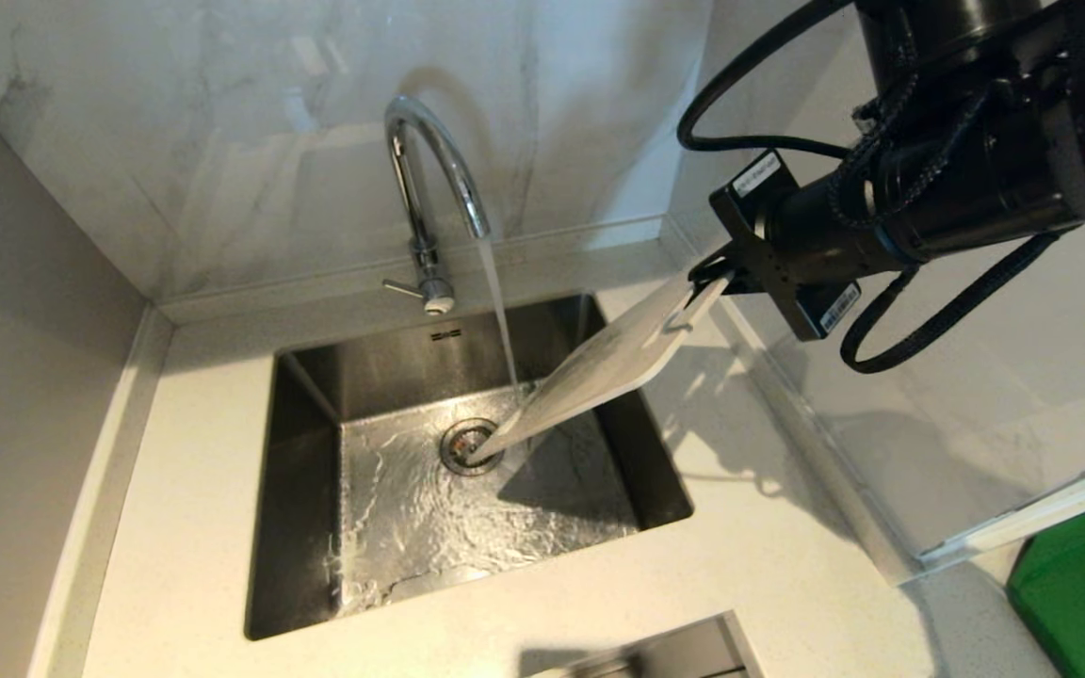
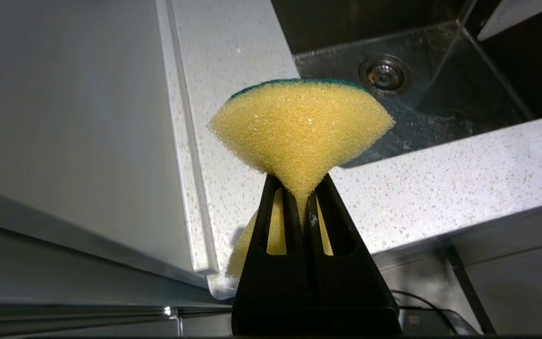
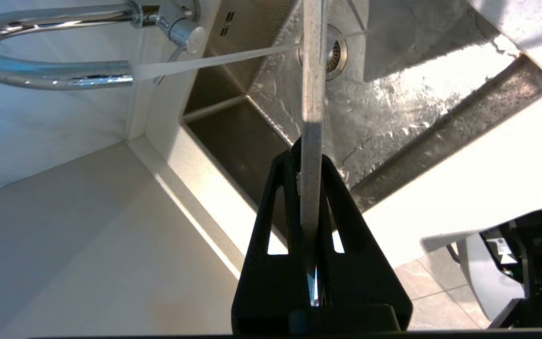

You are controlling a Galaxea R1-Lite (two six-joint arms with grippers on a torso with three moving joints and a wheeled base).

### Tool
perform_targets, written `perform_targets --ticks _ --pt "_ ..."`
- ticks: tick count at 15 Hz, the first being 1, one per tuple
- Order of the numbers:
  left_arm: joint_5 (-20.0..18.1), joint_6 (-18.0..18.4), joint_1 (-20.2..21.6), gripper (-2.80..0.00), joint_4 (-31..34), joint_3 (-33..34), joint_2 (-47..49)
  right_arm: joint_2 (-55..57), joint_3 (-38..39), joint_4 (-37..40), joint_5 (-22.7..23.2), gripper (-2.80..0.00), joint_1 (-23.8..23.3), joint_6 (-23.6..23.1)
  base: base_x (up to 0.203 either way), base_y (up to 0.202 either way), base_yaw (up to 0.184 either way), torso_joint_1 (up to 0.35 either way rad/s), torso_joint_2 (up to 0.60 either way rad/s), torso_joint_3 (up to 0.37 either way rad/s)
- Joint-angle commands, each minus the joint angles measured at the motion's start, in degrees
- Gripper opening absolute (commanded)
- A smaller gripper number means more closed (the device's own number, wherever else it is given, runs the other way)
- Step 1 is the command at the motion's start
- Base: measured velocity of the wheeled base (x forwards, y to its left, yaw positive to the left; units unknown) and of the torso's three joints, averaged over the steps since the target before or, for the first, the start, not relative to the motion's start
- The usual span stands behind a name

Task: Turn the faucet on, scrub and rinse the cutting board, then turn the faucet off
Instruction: Scrub the cutting board underwater

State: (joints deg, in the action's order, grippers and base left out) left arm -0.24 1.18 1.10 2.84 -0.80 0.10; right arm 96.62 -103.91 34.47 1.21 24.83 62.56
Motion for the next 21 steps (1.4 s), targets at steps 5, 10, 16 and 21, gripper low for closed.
perform_targets --ticks 5,10,16,21 --pt "-3.93 4.24 0.04 -2.8 0.87 -4.83 3.6 -1.92 1.48 -0.06 0.11 -2.8 0.04 0.68 0.0 0.0 0.0 0.0 0.0 0.0" --pt "-9.44 4.33 0.04 -2.8 1.36 -17.55 23.45 -3.17 1.43 0.05 0.02 -2.8 0.13 0.86 0.0 0.0 0.0 0.0 0.0 0.0" --pt "-24.64 1.58 0.05 -2.8 -0.05 -33.48 48.25 -8.55 8.12 4.63 -0.03 -2.8 3.96 -6.68 0.0 0.0 0.0 0.0 0.0 0.0" --pt "-30.87 -5.46 -0.04 -2.8 -1.78 -42.98 60.81 -7.06 5.89 8.57 -0.25 -2.8 4.0 -22.03 0.0 0.0 0.0 0.0 0.0 0.0"
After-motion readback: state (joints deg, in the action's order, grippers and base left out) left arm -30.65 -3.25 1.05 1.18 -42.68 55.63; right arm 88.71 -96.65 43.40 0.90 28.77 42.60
